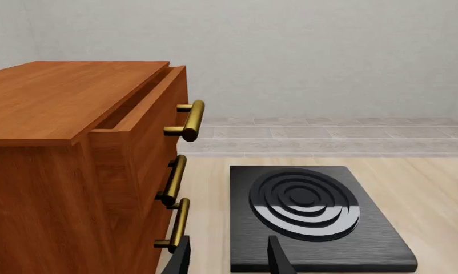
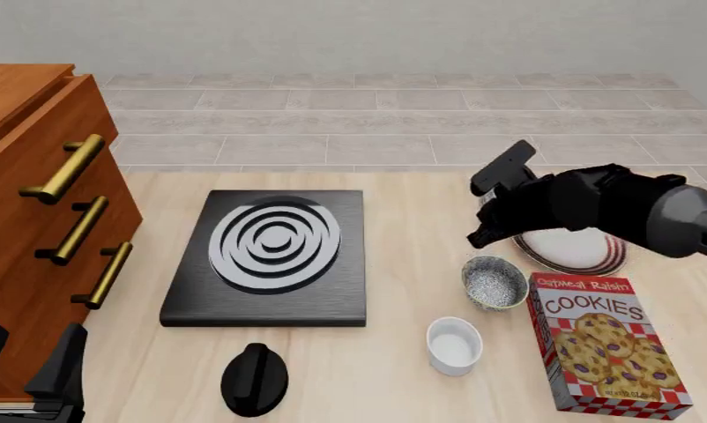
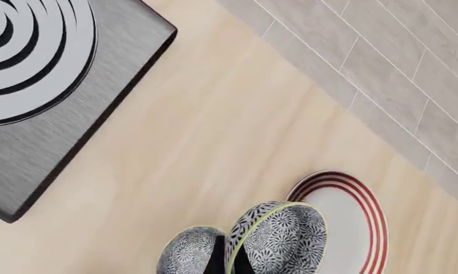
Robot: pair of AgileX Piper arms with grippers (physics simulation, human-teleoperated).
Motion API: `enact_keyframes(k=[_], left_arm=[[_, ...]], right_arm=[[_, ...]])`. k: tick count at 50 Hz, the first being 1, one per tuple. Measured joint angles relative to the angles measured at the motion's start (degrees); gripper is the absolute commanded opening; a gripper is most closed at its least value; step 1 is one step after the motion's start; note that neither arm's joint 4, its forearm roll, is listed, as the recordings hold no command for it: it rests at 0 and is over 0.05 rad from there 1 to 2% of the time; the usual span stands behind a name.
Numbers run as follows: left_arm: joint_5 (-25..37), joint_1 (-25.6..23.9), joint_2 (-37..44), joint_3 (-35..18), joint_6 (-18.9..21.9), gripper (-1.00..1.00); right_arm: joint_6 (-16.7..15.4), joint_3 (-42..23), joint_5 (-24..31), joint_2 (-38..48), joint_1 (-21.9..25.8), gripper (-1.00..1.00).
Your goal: Pick the akita bowl from table center and place it on the plate.
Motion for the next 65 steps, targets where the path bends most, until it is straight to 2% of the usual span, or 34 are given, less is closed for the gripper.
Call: enact_keyframes(k=[28,48,65], left_arm=[[0.0,0.0,0.0,0.0,0.0,1.0],[0.0,0.0,0.0,0.0,0.0,1.0],[0.0,0.0,0.0,0.0,0.0,1.0]], right_arm=[[0.2,1.7,-3.2,2.0,-9.0,-1.0],[0.1,1.3,-6.0,4.8,-13.3,-1.0],[-1.9,0.6,-6.9,7.6,-16.4,-1.0]])
